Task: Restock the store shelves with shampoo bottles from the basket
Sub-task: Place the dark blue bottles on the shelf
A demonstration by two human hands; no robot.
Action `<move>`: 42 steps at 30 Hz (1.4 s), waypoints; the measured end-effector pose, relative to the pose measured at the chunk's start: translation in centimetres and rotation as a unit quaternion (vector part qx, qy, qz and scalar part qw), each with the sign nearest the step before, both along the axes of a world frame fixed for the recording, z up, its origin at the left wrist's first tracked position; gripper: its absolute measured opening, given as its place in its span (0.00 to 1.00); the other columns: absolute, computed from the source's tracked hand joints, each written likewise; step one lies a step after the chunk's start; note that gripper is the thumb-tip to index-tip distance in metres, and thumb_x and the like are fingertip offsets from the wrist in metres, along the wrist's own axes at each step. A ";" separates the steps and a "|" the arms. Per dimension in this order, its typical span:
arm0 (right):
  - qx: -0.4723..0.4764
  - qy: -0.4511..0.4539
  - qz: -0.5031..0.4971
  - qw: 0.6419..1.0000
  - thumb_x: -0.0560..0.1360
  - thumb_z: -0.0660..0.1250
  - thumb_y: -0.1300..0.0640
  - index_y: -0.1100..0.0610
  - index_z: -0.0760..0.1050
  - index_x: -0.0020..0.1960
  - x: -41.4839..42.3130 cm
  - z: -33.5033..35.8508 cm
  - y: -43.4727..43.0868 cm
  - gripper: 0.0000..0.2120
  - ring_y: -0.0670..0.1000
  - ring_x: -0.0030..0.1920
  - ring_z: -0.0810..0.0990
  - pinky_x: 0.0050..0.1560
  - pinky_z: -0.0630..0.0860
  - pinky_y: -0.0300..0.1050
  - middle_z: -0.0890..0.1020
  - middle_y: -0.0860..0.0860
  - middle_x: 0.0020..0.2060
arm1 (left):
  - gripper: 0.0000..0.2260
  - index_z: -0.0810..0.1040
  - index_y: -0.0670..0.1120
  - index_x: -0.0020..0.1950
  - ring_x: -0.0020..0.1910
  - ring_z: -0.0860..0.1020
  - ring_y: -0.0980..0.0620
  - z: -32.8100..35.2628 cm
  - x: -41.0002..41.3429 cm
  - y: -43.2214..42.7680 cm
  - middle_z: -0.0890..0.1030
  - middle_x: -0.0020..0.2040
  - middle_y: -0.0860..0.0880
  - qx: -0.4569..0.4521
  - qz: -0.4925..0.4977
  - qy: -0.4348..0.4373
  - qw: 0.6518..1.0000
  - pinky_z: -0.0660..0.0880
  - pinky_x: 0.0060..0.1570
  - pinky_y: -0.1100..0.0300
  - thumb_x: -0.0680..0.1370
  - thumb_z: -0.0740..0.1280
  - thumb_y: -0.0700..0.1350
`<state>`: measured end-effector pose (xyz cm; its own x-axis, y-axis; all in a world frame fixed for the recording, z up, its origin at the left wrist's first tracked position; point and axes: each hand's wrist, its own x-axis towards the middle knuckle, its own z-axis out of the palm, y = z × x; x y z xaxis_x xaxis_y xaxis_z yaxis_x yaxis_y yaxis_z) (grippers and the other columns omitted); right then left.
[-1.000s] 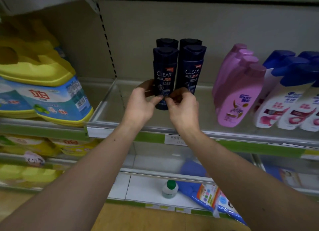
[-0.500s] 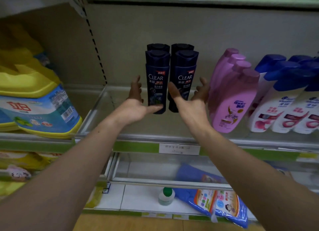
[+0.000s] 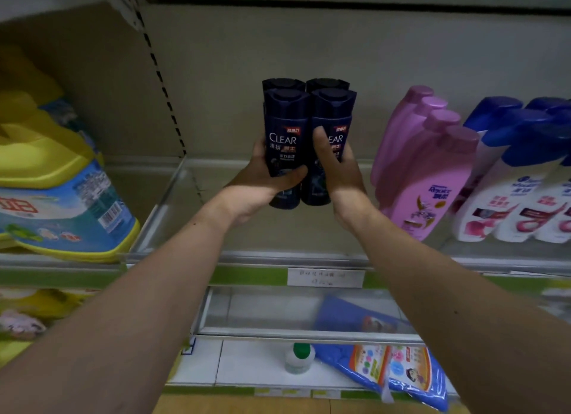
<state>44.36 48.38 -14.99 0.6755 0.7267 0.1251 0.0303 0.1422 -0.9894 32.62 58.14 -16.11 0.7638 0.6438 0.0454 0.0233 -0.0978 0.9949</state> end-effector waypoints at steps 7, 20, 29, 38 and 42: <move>0.015 0.003 0.021 1.000 0.76 0.72 0.49 0.55 0.74 0.67 0.1 -0.3 -0.5 0.22 0.46 0.55 0.84 0.58 0.80 0.42 0.85 0.49 0.56 | 0.47 0.60 0.50 0.76 0.65 0.78 0.50 -0.4 0.3 -0.5 0.80 0.66 0.50 0.021 0.016 -0.018 0.999 0.74 0.66 0.44 0.64 0.81 0.54; -0.010 -0.004 0.054 0.998 0.64 0.76 0.36 0.54 0.73 0.67 -2.4 -0.2 -5.7 0.37 0.46 0.56 0.84 0.60 0.79 0.49 0.86 0.48 0.55 | 0.23 0.73 0.42 0.70 0.61 0.81 0.52 0.4 -2.9 -5.4 0.83 0.61 0.47 0.031 -0.021 0.030 0.999 0.75 0.66 0.53 0.76 0.72 0.42; -0.031 0.009 0.077 0.997 0.68 0.75 0.41 0.52 0.71 0.66 -2.2 0.3 -7.6 0.31 0.44 0.54 0.84 0.58 0.80 0.45 0.85 0.47 0.55 | 0.35 0.61 0.45 0.75 0.63 0.79 0.55 0.6 -3.9 -6.6 0.79 0.66 0.49 -0.002 -0.014 0.019 1.000 0.76 0.61 0.61 0.73 0.74 0.41; -0.020 0.007 0.095 0.995 0.71 0.75 0.45 0.55 0.69 0.69 -1.9 -0.4 -7.1 0.32 0.46 0.57 0.83 0.57 0.80 0.44 0.84 0.49 0.58 | 0.38 0.59 0.44 0.75 0.64 0.79 0.52 -0.2 -3.4 -5.8 0.80 0.65 0.48 -0.006 -0.022 0.029 0.999 0.76 0.63 0.56 0.71 0.78 0.43; -0.014 0.009 0.095 0.995 0.72 0.75 0.46 0.57 0.69 0.69 -2.0 -0.4 -7.3 0.31 0.48 0.58 0.84 0.59 0.80 0.46 0.84 0.51 0.58 | 0.44 0.58 0.46 0.75 0.63 0.79 0.54 -0.1 -3.8 -6.1 0.80 0.65 0.50 0.013 -0.012 0.043 0.999 0.76 0.62 0.56 0.67 0.80 0.47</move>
